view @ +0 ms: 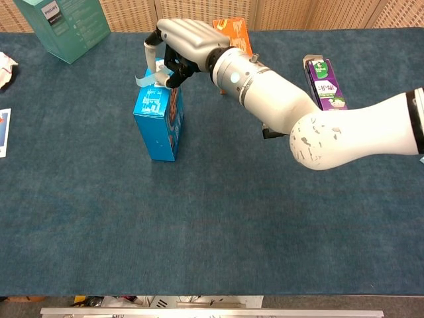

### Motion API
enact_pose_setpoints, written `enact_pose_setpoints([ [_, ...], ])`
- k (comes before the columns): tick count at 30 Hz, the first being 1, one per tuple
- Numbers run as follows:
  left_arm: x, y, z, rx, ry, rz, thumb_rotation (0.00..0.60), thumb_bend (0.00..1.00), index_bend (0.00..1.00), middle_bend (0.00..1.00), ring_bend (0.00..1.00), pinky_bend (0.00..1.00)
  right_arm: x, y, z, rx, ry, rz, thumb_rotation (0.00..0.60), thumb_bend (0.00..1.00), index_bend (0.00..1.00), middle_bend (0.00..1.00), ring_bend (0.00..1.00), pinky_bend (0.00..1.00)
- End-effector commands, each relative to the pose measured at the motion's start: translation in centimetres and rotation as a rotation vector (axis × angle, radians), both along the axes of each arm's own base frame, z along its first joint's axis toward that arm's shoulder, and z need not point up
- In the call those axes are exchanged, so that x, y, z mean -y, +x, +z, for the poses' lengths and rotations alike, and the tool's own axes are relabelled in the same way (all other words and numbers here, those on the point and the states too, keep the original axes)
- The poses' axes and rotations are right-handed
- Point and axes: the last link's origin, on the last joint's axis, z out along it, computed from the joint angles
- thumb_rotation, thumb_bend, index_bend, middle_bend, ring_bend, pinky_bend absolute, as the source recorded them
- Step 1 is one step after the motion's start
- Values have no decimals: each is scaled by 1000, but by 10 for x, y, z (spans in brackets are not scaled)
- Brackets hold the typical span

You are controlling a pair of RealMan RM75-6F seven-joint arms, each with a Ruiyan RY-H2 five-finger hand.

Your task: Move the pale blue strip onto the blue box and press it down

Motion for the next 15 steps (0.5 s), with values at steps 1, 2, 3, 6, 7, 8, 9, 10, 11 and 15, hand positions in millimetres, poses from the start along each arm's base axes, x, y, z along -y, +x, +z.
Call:
enact_pose_setpoints([
  [1, 0, -1, 0, 0, -2, 2, 600, 493, 185, 521, 484, 531, 0, 0, 2, 3, 4, -3, 600, 367, 517, 1000, 1000, 1000],
  [2, 0, -1, 0, 0, -3, 1, 600, 493, 184, 521, 483, 531, 0, -1, 3, 3, 7, -4, 600, 367, 515, 1000, 1000, 1000],
  [3, 0, -1, 0, 1, -3, 1, 600, 493, 184, 521, 483, 531, -1, -1, 3, 4, 11, -6, 600, 367, 511, 1000, 1000, 1000],
  [6, -1, 0, 0, 3, -3, -4, 600, 493, 183, 519, 483, 531, -1, -1, 6, 9, 20, -11, 600, 367, 504, 1000, 1000, 1000],
  [7, -1, 0, 0, 4, -2, -5, 600, 493, 183, 518, 482, 531, -1, -1, 7, 10, 20, -12, 600, 367, 503, 1000, 1000, 1000],
  [8, -1, 0, -1, 4, -2, -6, 600, 493, 182, 517, 482, 531, -1, 0, 7, 12, 22, -14, 600, 367, 501, 1000, 1000, 1000],
  [9, -1, 0, -1, 6, -4, -7, 600, 493, 182, 515, 481, 531, -1, 0, 8, 14, 26, -15, 600, 366, 496, 1000, 1000, 1000],
  [10, -1, 0, -1, 7, -7, -6, 600, 493, 182, 513, 480, 531, -1, 0, 9, 17, 31, -17, 598, 365, 489, 1000, 1000, 1000],
  [11, 0, 0, -2, 8, -10, -4, 600, 493, 182, 512, 480, 531, 0, 1, 10, 24, 38, -21, 584, 365, 480, 1000, 1000, 1000],
  [15, 1, -1, -2, 8, -8, 2, 600, 493, 182, 512, 480, 531, 1, 3, 12, 32, 58, -26, 428, 367, 453, 1000, 1000, 1000],
])
